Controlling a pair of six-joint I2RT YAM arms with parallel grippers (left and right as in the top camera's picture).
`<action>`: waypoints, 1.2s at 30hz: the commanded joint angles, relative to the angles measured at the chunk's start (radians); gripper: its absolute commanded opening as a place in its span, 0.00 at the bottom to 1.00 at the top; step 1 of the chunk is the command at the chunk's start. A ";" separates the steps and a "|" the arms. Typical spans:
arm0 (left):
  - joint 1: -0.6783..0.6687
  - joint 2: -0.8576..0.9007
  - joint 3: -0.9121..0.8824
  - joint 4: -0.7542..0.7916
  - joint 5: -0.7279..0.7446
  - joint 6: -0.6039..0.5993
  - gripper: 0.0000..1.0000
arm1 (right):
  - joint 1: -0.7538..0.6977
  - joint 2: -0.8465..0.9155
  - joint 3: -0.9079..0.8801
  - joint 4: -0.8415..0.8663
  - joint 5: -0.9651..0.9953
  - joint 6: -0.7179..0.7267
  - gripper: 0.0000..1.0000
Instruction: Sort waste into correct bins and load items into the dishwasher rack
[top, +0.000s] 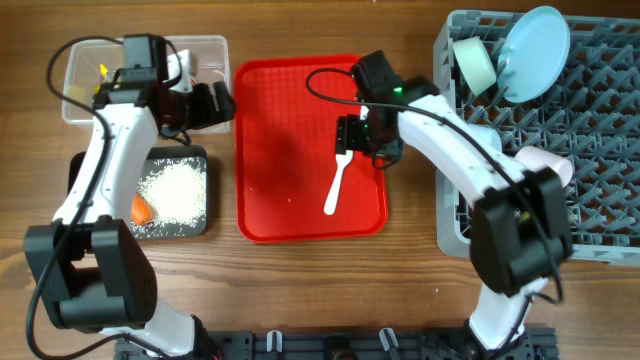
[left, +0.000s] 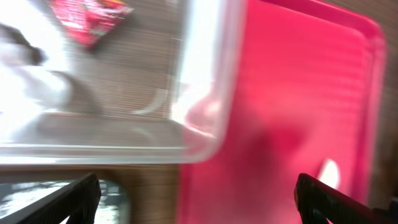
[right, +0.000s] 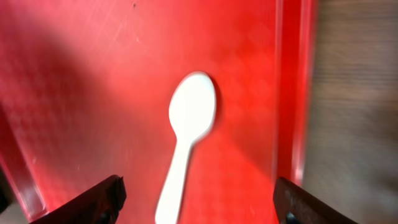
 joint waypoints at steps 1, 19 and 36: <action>0.035 -0.006 0.001 -0.002 -0.102 0.008 1.00 | 0.000 0.092 0.011 0.051 -0.125 0.024 0.76; 0.040 -0.006 0.001 -0.056 -0.102 0.005 1.00 | 0.000 0.254 -0.010 0.248 -0.346 0.138 0.15; 0.039 -0.006 0.001 -0.064 -0.101 0.004 1.00 | 0.134 0.254 -0.009 0.368 -0.391 0.080 0.56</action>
